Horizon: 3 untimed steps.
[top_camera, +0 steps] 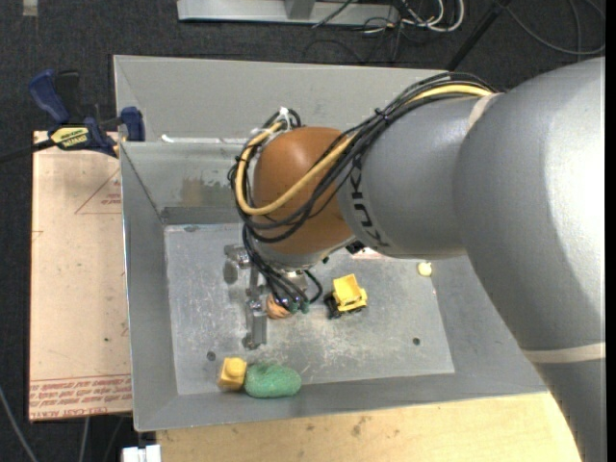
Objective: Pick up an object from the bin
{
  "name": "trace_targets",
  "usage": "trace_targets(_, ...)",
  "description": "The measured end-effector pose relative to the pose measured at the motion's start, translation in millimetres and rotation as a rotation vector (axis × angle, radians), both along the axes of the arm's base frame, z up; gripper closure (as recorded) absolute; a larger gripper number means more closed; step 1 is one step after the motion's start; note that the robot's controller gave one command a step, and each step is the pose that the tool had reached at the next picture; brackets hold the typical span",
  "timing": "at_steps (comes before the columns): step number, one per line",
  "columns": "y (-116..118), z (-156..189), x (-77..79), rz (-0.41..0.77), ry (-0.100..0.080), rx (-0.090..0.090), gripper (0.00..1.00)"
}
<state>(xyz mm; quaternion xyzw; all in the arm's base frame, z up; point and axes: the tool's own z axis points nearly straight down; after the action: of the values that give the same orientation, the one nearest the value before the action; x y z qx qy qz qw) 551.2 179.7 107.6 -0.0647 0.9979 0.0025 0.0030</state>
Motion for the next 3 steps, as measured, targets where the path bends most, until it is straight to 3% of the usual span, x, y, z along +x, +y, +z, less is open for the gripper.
trace_targets(1,-33,1,-19.1,0.281,0.01,-0.006,0.0)
trace_targets(2,-66,3,8.6,0.34,0.001,-0.004,0.0)
trace_targets(3,-81,-38,15.0,0.471,0.003,-0.005,0.0)
